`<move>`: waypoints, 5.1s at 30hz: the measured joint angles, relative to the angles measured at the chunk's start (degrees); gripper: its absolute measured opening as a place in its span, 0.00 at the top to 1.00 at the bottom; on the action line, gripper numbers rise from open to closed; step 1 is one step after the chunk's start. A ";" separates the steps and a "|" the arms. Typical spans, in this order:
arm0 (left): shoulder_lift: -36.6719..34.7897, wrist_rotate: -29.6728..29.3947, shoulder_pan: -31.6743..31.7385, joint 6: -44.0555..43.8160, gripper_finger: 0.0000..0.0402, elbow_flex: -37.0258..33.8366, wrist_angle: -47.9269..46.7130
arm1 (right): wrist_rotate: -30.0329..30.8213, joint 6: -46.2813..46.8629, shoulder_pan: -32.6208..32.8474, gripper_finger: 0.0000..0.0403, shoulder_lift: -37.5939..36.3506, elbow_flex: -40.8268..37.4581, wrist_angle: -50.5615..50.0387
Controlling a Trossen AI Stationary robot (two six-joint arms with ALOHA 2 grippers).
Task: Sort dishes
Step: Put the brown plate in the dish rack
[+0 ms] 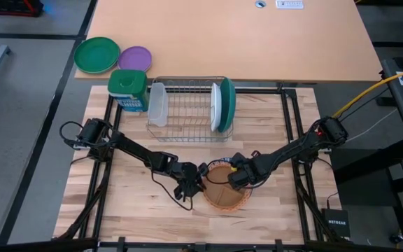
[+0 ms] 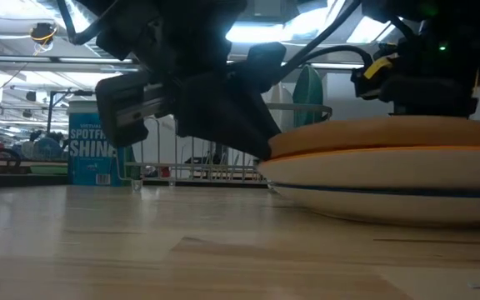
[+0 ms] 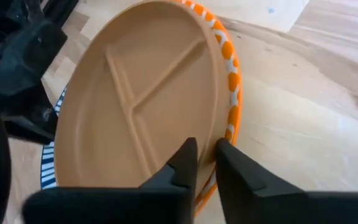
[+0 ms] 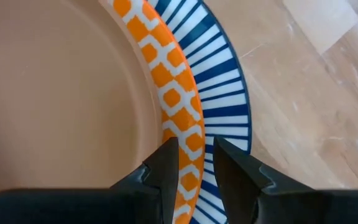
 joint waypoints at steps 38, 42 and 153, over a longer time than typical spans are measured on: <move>0.04 0.21 0.03 2.65 0.99 0.00 1.14 | -2.38 0.00 -0.02 0.74 -0.04 3.45 -5.35; 0.04 0.38 -0.03 4.13 0.99 0.00 1.08 | -2.68 0.00 -0.02 0.74 -0.04 3.43 -4.53; -19.89 -14.89 -3.18 -38.42 1.00 -0.02 10.54 | 41.37 -18.24 0.00 0.74 -17.87 50.82 -43.73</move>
